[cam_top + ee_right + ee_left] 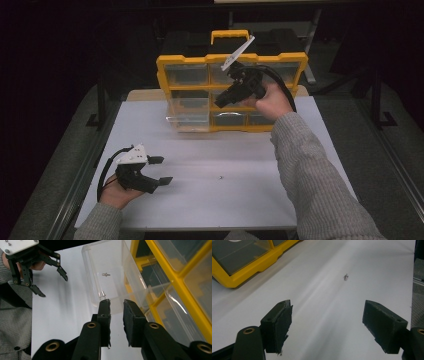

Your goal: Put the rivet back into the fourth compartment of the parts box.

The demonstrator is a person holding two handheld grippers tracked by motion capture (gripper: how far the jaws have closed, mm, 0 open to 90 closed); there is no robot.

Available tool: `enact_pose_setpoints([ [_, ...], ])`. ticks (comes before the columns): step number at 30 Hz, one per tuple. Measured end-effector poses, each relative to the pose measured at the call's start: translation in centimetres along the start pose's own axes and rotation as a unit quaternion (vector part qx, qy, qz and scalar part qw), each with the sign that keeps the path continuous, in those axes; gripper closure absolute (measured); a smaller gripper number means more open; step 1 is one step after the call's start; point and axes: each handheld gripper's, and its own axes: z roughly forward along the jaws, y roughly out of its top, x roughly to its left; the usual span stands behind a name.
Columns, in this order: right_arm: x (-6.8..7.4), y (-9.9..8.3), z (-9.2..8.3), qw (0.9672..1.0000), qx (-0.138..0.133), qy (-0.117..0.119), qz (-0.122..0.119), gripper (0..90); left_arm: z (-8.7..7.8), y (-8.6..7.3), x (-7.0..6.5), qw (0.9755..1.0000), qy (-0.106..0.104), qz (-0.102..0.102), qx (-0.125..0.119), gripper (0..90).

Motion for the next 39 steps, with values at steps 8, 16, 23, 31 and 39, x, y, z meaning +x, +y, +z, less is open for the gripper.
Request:
enact_pose_setpoints([
  [8, 0.1, -2.0, -0.5, 1.0, -0.003, -0.005, 0.004, 71.3, 0.0, 0.0, 0.0, 1.0, 0.0, 0.001, 0.004, 23.0],
  [16, 0.4, -3.9, -0.4, 0.9998, -0.003, -0.002, 0.018, 68.7, 0.0, 0.0, 0.0, 1.0, 0.0, 0.001, 0.006, 22.9],
  [23, 0.4, -5.6, 0.1, 0.9996, -0.001, -0.006, 0.028, 64.6, 0.1, 0.0, -0.1, 1.0, -0.002, -0.005, 0.006, 22.9],
  [31, 0.9, -7.2, 1.2, 0.9994, -0.001, -0.008, 0.034, 61.6, 0.1, -0.1, -0.1, 1.0, -0.002, -0.004, 0.008, 22.8],
  [39, 1.2, -8.5, 2.0, 0.9994, 0.002, -0.002, 0.034, 61.2, 0.1, -0.1, -0.2, 1.0, -0.002, -0.005, 0.006, 22.6],
])
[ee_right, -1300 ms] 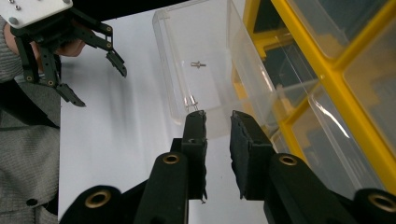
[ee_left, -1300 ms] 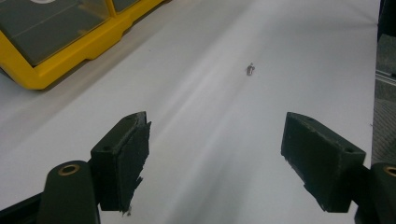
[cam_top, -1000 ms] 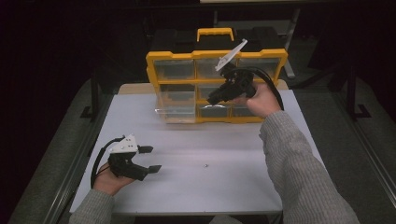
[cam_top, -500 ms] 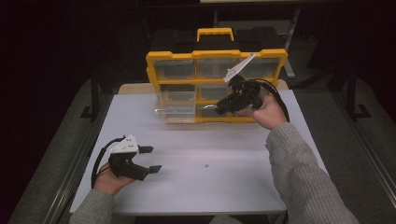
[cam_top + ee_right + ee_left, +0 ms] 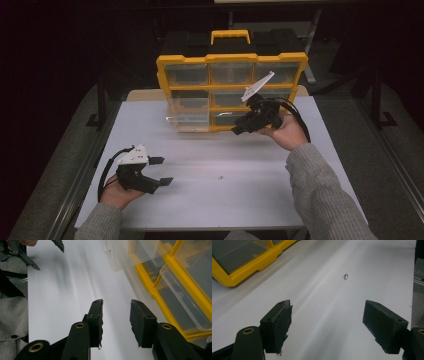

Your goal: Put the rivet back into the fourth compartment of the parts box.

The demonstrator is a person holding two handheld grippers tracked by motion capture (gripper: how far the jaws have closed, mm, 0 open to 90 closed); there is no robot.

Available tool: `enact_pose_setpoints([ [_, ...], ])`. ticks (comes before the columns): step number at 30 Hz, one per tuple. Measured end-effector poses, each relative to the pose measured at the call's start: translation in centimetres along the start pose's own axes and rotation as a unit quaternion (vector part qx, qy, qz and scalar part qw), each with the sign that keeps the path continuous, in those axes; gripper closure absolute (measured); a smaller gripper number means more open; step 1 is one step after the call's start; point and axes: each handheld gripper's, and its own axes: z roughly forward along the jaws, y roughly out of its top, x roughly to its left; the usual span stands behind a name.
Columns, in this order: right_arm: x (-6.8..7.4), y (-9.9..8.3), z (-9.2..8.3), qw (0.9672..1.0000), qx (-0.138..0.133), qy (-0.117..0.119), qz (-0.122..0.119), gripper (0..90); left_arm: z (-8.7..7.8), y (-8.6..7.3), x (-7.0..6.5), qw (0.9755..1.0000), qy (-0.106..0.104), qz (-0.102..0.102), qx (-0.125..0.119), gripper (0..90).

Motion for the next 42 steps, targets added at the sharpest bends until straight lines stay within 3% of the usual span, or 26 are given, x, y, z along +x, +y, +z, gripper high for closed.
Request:
enact_pose_setpoints([
  [28, 1.1, -4.0, 4.1, 0.999, 0.02, 0.027, 0.029, 57.5, 0.0, 0.0, 0.1, 1.0, -0.001, -0.001, 0.0, 21.9],
  [42, 2.1, -5.1, 6.4, 0.9985, 0.033, 0.04, 0.015, 59.1, 0.0, -0.1, 0.1, 1.0, -0.002, -0.005, 0.0, 21.7],
])
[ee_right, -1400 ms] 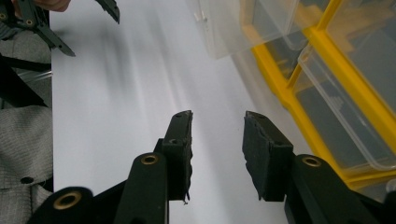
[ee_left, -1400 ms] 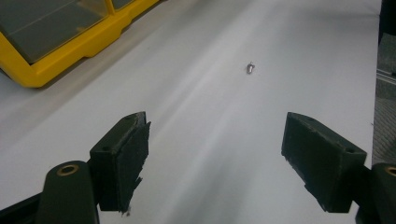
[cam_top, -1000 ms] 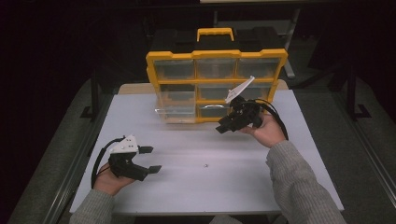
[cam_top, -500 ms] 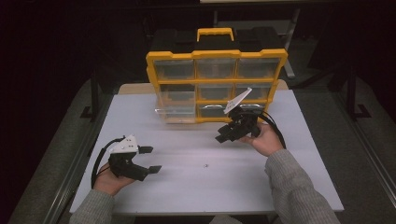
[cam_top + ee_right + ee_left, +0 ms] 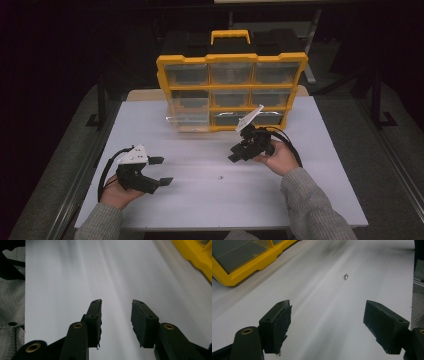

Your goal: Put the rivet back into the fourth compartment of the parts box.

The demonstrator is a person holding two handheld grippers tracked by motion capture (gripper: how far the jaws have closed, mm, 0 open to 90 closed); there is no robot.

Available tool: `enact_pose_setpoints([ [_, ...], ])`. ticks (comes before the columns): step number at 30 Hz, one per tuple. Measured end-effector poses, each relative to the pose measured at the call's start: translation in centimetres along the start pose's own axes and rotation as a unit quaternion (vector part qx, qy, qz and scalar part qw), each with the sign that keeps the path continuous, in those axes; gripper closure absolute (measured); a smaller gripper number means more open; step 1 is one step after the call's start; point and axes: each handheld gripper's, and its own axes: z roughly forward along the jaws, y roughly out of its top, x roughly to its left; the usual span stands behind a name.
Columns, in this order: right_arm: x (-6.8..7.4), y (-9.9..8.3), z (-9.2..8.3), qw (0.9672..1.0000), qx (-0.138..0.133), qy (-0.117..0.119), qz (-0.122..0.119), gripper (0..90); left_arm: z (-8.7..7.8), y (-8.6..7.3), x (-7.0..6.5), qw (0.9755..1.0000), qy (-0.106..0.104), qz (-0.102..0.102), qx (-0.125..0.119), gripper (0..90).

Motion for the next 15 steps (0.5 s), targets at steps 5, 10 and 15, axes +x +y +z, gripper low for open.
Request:
enact_pose_setpoints([
  [5, 0.2, -0.2, 1.4, 0.9999, 0.01, 0.009, -0.005, 60.1, 0.0, 0.0, 0.0, 1.0, 0.0, -0.001, -0.003, 21.7],
  [10, 0.5, -0.3, 2.9, 0.9995, 0.021, 0.019, -0.012, 61.3, 0.0, 0.0, 0.0, 1.0, 0.0, -0.001, -0.003, 21.7],
  [15, 0.9, -0.4, 4.3, 0.9988, 0.037, 0.028, -0.013, 62.4, 0.0, 0.0, 0.0, 1.0, -0.001, -0.001, -0.003, 21.7],
])
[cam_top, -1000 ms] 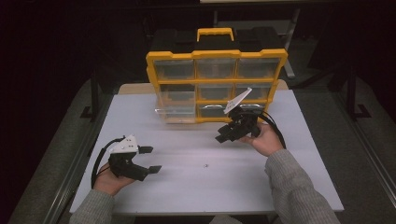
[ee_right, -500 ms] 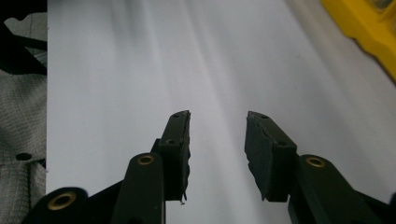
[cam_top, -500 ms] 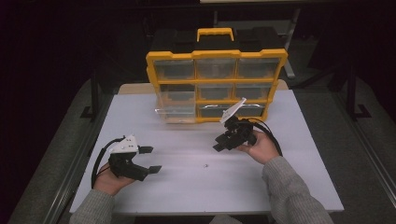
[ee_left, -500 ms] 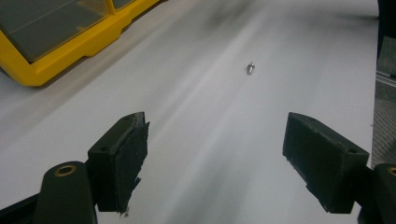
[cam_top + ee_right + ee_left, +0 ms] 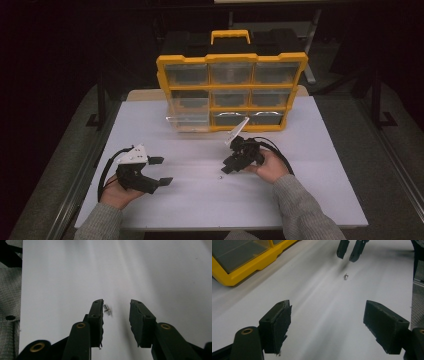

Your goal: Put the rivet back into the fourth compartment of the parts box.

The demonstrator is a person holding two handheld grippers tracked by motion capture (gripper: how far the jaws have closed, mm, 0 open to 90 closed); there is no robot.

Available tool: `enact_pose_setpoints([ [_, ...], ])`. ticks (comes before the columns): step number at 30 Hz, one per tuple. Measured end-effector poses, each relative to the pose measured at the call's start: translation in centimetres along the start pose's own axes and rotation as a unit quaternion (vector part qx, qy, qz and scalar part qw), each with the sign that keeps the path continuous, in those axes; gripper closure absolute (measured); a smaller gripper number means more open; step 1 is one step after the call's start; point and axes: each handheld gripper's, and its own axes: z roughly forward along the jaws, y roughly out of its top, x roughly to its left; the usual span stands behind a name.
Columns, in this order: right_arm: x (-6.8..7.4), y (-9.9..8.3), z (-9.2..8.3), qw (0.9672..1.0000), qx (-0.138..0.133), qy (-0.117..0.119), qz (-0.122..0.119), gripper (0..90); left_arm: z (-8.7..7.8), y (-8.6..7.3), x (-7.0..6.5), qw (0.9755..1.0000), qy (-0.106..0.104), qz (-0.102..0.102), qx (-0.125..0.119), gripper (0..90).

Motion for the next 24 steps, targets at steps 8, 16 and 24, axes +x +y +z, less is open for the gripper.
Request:
enact_pose_setpoints([
  [8, 0.3, 0.1, 1.5, 0.9999, 0.011, 0.008, -0.007, 65.4, 0.0, 0.0, 0.0, 1.0, 0.001, 0.002, -0.002, 21.5],
  [16, 0.7, 0.3, 2.7, 0.9996, 0.021, 0.008, -0.017, 67.6, 0.0, 0.0, 0.0, 1.0, 0.001, 0.002, -0.002, 21.6],
  [24, 0.8, 0.3, 3.2, 0.9991, 0.032, 0.003, -0.028, 70.8, -0.1, 0.0, 0.1, 1.0, 0.001, 0.003, -0.001, 21.6],
])
